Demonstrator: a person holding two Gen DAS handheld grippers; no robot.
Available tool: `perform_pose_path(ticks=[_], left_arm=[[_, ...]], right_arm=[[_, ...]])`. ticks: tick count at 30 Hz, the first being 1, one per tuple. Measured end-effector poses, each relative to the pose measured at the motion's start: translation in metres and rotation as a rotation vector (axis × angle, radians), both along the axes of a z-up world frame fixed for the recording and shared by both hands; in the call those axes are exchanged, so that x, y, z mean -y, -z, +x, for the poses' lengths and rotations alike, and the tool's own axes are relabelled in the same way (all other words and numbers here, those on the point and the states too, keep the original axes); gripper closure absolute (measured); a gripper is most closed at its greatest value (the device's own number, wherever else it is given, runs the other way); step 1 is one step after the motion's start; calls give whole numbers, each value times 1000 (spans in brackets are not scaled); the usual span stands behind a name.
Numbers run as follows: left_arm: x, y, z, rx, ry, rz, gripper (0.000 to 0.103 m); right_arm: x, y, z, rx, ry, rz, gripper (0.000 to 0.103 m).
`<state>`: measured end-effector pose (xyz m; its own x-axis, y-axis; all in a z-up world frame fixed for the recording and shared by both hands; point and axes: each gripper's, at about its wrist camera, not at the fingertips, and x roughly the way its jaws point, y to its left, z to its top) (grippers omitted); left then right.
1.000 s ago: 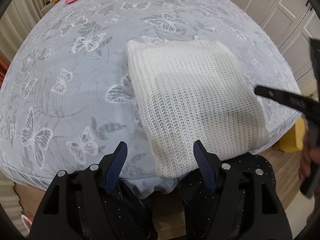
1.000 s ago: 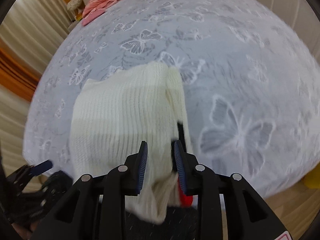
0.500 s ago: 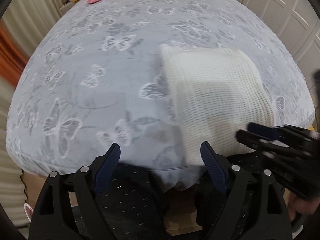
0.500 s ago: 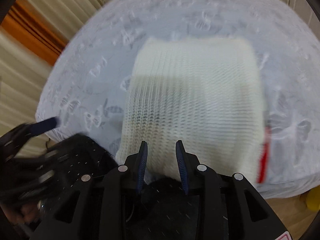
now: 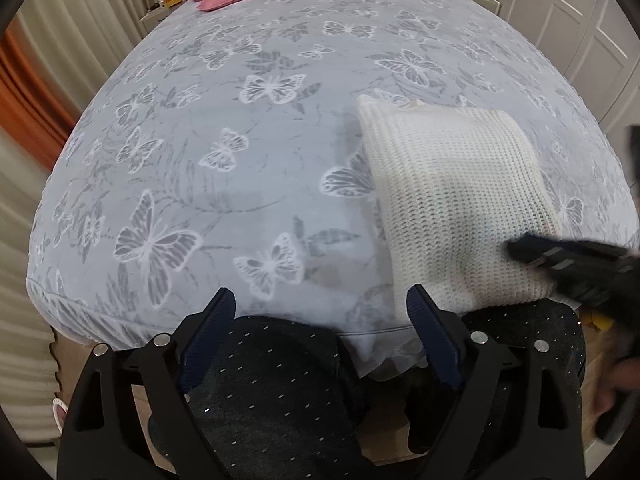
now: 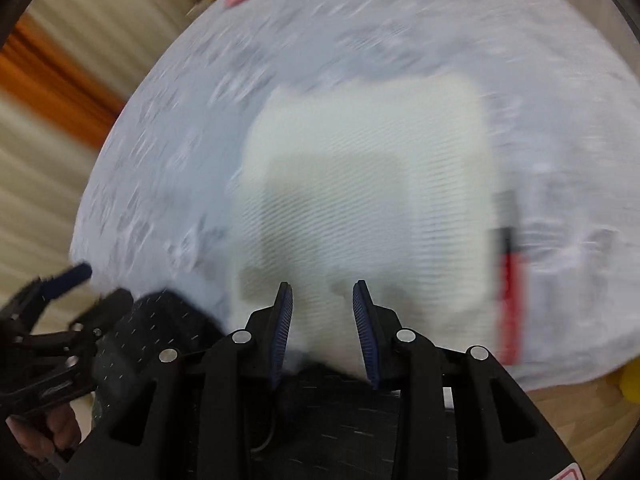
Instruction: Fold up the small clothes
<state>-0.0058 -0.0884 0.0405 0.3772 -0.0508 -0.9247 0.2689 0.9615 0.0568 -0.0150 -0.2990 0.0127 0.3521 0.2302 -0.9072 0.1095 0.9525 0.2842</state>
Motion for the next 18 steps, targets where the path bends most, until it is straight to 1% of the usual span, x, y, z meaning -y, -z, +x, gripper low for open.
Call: perform_pose_path(ticks=[2, 3, 4, 7, 9, 11, 12, 13, 14, 16, 18], left_arm=[[10, 2, 2, -6, 13, -5, 18], [15, 3, 3, -9, 21, -7, 18], [22, 3, 4, -10, 32, -8, 18], [36, 1, 4, -1, 59, 0, 17], [43, 0, 6, 3, 70, 4, 17], [47, 0, 8, 1, 74, 7, 17], [49, 2, 10, -4, 75, 11, 17], [50, 3, 11, -6, 75, 12, 17], [52, 5, 13, -12, 74, 15, 17], [54, 9, 17, -23, 73, 19, 17], [55, 13, 21, -33, 66, 13, 17]], right_arm=[[24, -11, 0, 17, 59, -54, 62], [35, -12, 0, 19, 89, -86, 53], [44, -11, 0, 14, 103, -100, 51], [56, 1, -1, -28, 94, -149, 51], [54, 9, -3, -38, 71, -180, 51], [54, 27, -4, -76, 56, -223, 51], [57, 38, -6, -102, 58, -230, 48], [63, 52, -7, -137, 73, -214, 42], [70, 57, -9, -147, 100, -177, 40], [85, 55, -15, -134, 161, -79, 40], [93, 50, -17, -127, 191, -31, 40]])
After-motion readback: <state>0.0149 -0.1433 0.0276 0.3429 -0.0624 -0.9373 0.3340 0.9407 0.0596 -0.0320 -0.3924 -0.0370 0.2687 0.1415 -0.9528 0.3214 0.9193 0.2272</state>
